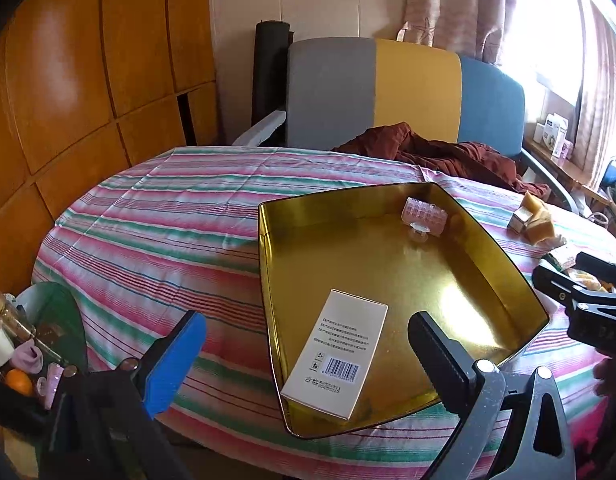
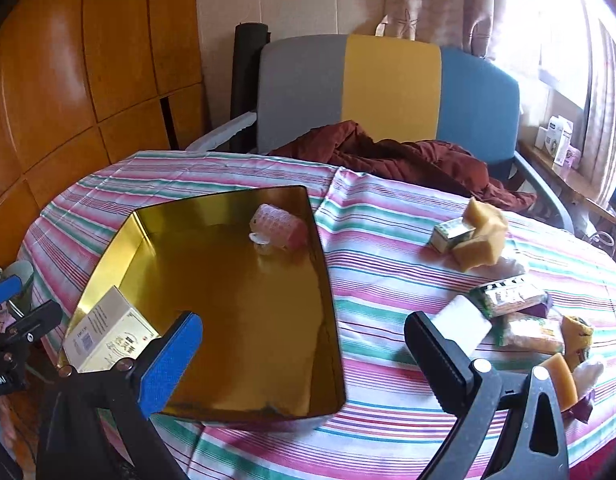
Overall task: Organize objects
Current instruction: 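Move both tools back from the tray to the pile of items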
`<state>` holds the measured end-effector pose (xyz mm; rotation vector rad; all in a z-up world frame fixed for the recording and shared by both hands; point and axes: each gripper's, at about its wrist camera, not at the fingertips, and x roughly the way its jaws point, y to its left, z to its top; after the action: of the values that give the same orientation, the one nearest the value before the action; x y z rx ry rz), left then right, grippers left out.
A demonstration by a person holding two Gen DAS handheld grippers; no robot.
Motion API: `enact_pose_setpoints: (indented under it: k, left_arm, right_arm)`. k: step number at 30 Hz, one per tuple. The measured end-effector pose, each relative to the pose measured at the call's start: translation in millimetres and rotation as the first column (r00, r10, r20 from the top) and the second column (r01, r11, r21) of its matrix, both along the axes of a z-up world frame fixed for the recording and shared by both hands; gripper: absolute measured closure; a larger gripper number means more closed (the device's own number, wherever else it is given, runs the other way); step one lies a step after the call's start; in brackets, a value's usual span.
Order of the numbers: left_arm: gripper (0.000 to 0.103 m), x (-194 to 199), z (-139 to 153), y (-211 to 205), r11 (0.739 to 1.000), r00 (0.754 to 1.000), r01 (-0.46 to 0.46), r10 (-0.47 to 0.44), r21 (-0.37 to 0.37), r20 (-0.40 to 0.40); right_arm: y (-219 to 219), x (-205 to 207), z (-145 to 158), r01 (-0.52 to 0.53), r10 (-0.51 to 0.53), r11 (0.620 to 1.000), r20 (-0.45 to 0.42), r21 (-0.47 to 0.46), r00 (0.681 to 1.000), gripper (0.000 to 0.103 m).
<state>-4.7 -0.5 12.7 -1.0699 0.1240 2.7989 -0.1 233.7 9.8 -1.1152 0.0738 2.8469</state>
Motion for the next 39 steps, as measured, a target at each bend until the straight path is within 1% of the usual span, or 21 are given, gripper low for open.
enact_pose_setpoints:
  k: [4,10,15,17,21,25,32,35,39]
  left_arm:
    - [0.001,2,2,6,1.000,1.000,0.007,-0.008,-0.028,-0.011]
    - [0.002,3,4,12,0.999,1.000,0.024,-0.024,-0.036,-0.012]
    - [0.001,5,8,19,0.997,0.999,0.035,-0.037,-0.069,-0.029]
    - [0.001,6,12,22,0.995,0.998,0.039,-0.043,-0.089,-0.049]
    - [0.001,11,20,27,0.993,0.994,0.054,-0.064,-0.108,-0.087]
    - [0.001,14,25,35,0.989,0.991,0.072,-0.086,-0.127,-0.104]
    - [0.001,17,26,50,0.981,0.986,0.103,-0.123,-0.167,-0.110]
    - [0.001,17,26,57,0.978,0.984,0.123,-0.142,-0.168,-0.105]
    - [0.001,17,27,68,0.974,0.982,0.144,-0.163,-0.174,-0.100]
  right_arm:
    - [11,5,-2,0.023,-0.023,1.000,0.005,0.003,1.000,0.000]
    - [31,12,-5,0.050,-0.051,0.998,0.023,0.038,0.998,0.000]
    - [58,19,-1,0.092,-0.093,0.994,0.022,0.064,0.995,0.000]
    - [73,23,3,0.114,-0.116,0.990,0.021,0.083,0.993,0.000]
    - [108,29,12,0.173,-0.175,0.982,0.013,0.081,0.985,0.000]
    - [151,37,19,0.268,-0.269,0.960,0.000,0.079,0.963,0.000]
    - [213,51,18,0.402,-0.402,0.915,0.002,0.044,0.915,0.000]
    - [236,58,14,0.459,-0.459,0.889,0.005,-0.006,0.889,0.000]
    - [257,68,7,0.506,-0.507,0.855,0.018,-0.117,0.862,0.000]
